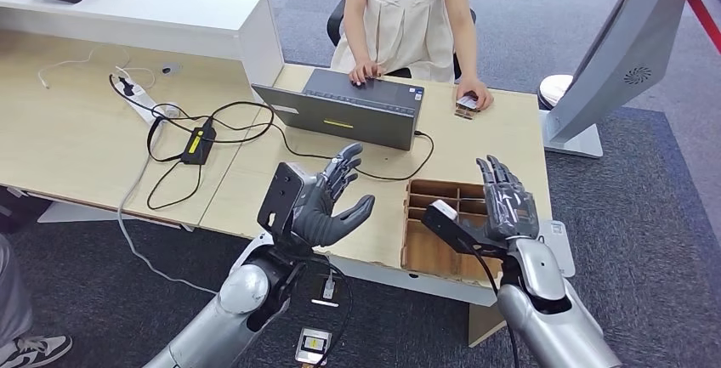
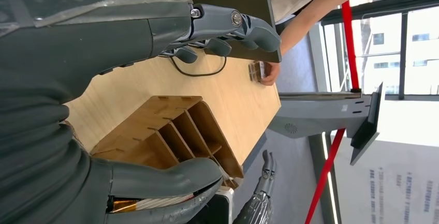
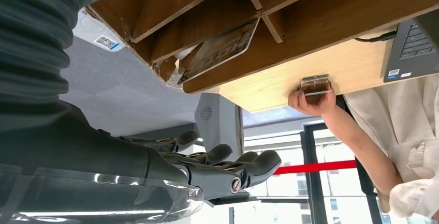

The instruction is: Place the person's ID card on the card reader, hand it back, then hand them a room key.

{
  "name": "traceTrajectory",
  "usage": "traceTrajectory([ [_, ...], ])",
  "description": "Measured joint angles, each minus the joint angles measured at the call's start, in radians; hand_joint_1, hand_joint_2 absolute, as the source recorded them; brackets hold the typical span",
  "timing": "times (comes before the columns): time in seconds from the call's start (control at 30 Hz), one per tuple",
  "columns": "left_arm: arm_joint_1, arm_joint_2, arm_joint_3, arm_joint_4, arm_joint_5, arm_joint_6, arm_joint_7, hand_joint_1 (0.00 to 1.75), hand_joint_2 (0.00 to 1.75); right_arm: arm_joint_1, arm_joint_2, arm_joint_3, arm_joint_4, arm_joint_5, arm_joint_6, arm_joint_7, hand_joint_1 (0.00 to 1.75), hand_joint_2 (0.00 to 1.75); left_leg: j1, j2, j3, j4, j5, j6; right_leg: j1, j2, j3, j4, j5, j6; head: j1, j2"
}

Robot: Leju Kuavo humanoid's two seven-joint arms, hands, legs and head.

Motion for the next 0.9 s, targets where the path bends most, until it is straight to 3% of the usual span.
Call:
traceTrajectory([
  [0.03,0.0,0.0,0.0,0.0,0.0,0.001,0.0,0.0,1.75,-0.001,0.001,0.0,0.002,0.0,0.0,0.0,0.04,1.75,0.0,0.0,0.0,0.0,0.0,0.0,0.0,0.0,0.0,0.0,0.0,0.0,0.0,0.0],
  [0.1,0.0,0.0,0.0,0.0,0.0,0.001,-0.001,0.0,1.75,-0.002,0.003,0.0,0.007,0.0,0.0,0.0,0.53,1.75,0.0,0.0,0.0,0.0,0.0,0.0,0.0,0.0,0.0,0.0,0.0,0.0,0.0,0.0],
  [0.17,0.0,0.0,0.0,0.0,0.0,0.001,-0.002,0.0,1.75,-0.003,0.005,0.0,0.011,0.0,0.001,0.0,1.36,1.75,0.0,0.0,0.0,0.0,0.0,0.0,0.0,0.0,0.0,0.0,0.0,0.0,0.0,0.0],
  [0.23,0.0,0.0,0.0,0.0,0.0,0.001,-0.002,0.0,1.75,-0.005,0.006,0.001,0.017,-0.003,0.01,0.0,1.75,1.75,0.0,0.0,0.0,0.0,0.0,0.0,0.0,0.0,0.0,0.0,0.0,0.0,0.0,0.0],
  [0.9,0.007,0.001,0.001,0.0,-0.004,0.008,0.0,0.0,1.75,-0.025,0.013,0.005,0.066,-0.049,0.059,0.003,1.75,1.75,0.0,0.0,0.0,0.0,0.0,0.0,0.0,0.0,0.0,0.0,0.0,0.0,0.0,0.0],
])
